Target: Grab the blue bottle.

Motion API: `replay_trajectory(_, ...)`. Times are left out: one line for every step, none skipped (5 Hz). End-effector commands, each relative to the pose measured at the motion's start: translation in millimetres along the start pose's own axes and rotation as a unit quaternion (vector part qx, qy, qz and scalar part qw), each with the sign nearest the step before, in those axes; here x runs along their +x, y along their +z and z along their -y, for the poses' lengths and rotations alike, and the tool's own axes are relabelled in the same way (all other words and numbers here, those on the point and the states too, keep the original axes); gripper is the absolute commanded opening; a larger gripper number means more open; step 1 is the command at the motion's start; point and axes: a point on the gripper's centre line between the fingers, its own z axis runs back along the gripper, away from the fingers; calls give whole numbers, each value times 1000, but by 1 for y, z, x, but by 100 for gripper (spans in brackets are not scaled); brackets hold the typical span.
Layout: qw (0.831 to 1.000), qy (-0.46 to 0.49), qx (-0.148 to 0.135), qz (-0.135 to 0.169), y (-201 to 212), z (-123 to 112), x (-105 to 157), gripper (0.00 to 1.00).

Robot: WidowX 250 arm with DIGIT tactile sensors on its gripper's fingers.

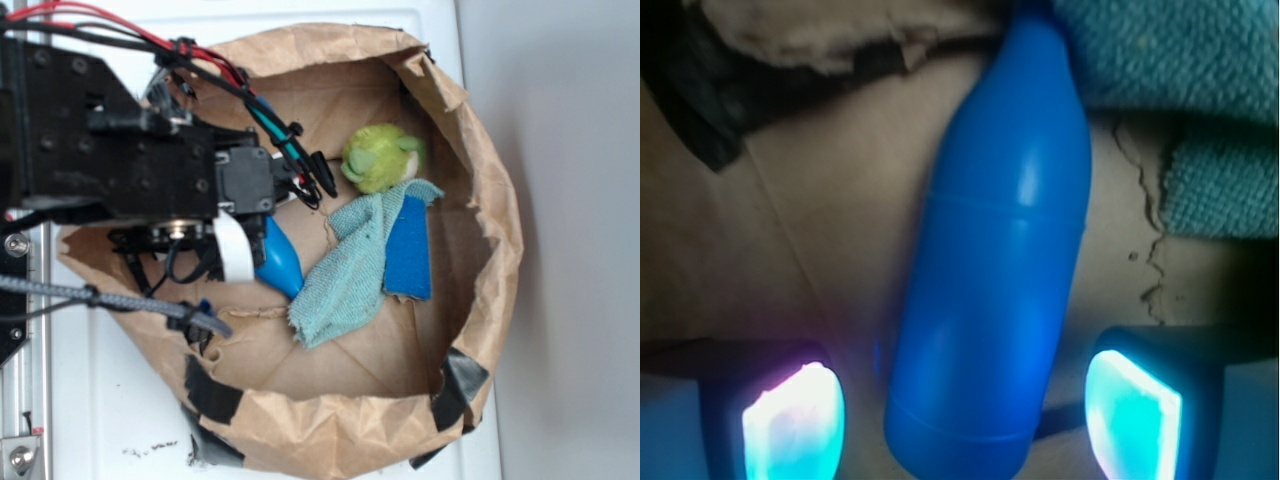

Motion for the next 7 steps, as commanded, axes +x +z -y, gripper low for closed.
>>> replay_trajectory(1000,-5,1,2,1,-32,19,100)
replay_trajectory(1000,11,-16,9,1,-50,30,100)
replay_trajectory(1000,8,-21,7,-6,-61,38,100)
replay_trajectory(1000,-8,-13,4,-10,-56,36,100)
replay_trajectory(999,-24,-10,26,12,-19,12,100)
replay_trajectory(999,-32,-8,29,19,-8,0,100)
replay_trajectory(999,-39,-9,23,11,-17,6,100)
